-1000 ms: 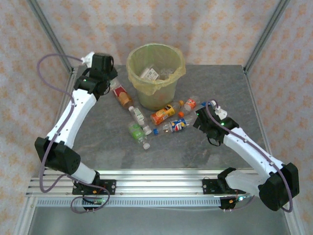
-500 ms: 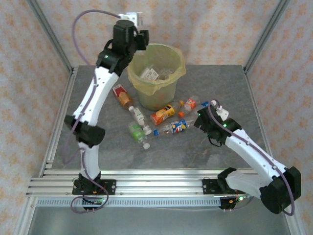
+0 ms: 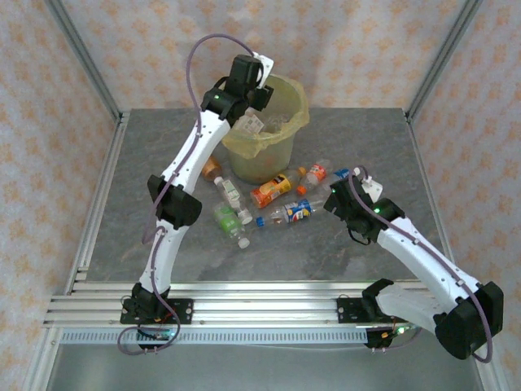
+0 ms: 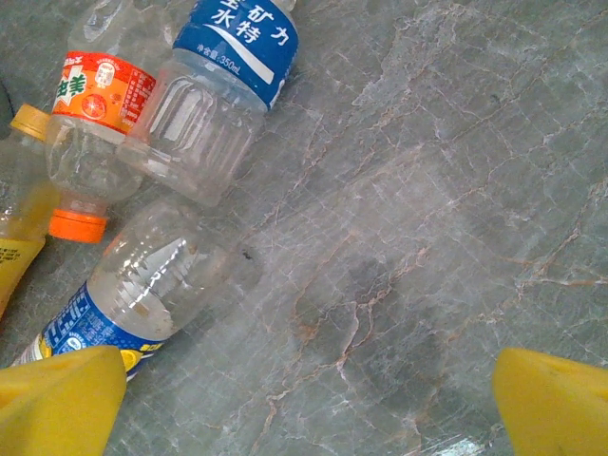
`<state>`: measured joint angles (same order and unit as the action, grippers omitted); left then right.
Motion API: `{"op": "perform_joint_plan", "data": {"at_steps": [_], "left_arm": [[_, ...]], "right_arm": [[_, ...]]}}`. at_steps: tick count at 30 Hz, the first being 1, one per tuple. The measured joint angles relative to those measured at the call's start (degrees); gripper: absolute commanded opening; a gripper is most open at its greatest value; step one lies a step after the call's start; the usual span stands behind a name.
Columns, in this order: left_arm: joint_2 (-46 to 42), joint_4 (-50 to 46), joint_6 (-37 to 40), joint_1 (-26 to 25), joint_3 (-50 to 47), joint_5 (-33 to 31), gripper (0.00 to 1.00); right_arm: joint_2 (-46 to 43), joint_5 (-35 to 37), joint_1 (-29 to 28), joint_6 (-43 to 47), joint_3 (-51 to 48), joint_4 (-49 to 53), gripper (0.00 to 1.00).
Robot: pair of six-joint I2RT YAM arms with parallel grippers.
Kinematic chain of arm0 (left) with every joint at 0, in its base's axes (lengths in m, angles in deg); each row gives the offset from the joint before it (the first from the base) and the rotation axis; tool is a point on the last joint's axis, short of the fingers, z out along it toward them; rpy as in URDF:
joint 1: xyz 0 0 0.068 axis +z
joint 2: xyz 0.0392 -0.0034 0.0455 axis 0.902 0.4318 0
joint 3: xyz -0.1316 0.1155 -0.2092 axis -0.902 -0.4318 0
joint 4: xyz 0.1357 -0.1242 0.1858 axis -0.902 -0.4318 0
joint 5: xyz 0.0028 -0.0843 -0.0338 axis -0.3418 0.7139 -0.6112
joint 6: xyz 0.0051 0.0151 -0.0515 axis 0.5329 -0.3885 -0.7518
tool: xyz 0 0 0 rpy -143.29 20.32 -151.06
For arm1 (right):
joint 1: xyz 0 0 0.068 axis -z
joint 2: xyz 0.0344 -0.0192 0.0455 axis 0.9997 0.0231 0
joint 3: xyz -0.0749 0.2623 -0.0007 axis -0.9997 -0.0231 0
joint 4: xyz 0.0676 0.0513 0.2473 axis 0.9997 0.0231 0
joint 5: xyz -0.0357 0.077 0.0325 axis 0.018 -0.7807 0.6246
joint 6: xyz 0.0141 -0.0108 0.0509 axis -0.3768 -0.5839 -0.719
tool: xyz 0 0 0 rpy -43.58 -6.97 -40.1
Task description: Put the plastic bottles in the bin
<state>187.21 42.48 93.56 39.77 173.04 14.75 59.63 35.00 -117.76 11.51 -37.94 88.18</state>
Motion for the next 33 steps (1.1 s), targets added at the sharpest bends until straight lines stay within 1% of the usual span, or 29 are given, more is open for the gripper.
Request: {"op": "perform_joint_plan", "data": {"at_steps": [3,6,14,20,22,26,29,33], "left_arm": [[0.0,-0.07,0.87,0.0,0.5,0.0,0.88],[0.0,-0.04,1.75,0.02,0.59,-0.13,0.93],[-0.04,-0.07,1.79,0.02,0.59,-0.39,1.0],[-2.1,-0.85,0.35,0.02,0.31,-1.11,1.0],[-4.22,-0.92,-1.18,0.02,-0.68,-2.21,1.0],[-11.15,-0.92,-5.22,0.0,-3.98,-5.79,1.0],[-18.56,-0.57,-9.05,0.0,-9.35,-9.81,1.0],[-30.27,1.16,-15.5,0.72,-19.41,-15.34,1.0]], "right_arm": [[0.0,-0.02,0.0,0.0,0.0,0.0,0.99],[0.0,-0.02,0.0,0.0,0.07,0.0,0.99],[-0.42,-0.02,0.0,0.0,0.24,-0.02,0.99],[-1.11,-0.02,0.0,0.0,0.24,0.0,0.99],[-1.29,-0.02,0.0,0.0,0.24,0.0,0.99],[-1.4,0.0,0.0,0.0,0.24,0.0,0.99],[-1.46,0.0,0.0,0.0,0.24,0.0,0.99],[-1.49,0.0,0.0,0.0,0.24,0.0,0.99]]}}
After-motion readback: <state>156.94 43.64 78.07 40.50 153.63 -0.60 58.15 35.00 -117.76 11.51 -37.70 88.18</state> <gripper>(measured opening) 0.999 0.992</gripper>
